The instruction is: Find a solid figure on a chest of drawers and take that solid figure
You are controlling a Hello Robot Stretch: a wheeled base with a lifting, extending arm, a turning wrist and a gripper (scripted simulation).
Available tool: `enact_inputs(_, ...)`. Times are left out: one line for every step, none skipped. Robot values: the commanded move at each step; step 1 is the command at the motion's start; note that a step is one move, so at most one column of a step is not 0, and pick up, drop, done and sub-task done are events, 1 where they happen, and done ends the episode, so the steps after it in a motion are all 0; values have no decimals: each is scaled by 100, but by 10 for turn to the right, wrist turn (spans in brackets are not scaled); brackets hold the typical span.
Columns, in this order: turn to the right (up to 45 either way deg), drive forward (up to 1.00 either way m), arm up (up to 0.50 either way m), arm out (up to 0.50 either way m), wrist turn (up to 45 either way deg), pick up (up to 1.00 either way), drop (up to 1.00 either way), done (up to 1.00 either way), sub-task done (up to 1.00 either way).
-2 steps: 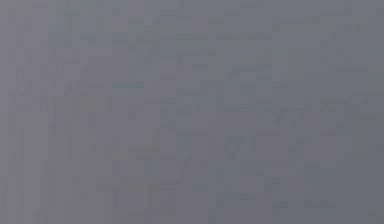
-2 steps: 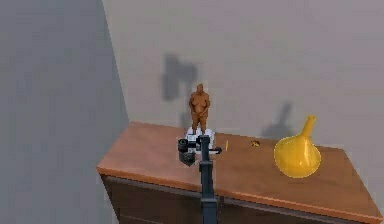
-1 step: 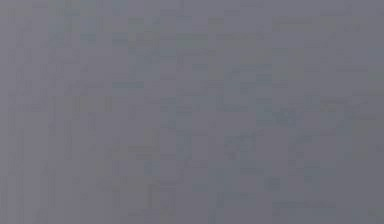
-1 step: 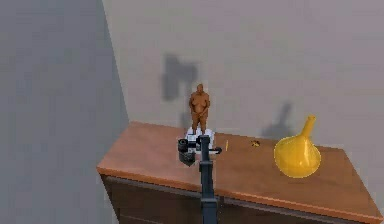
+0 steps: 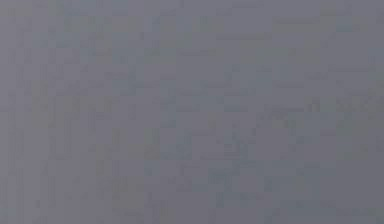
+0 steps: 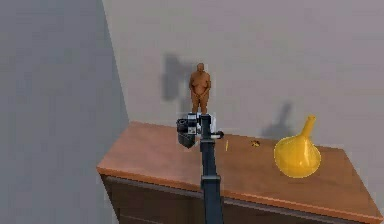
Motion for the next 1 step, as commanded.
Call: enact_inputs(0,0,0,0,0,0,0,100,0)
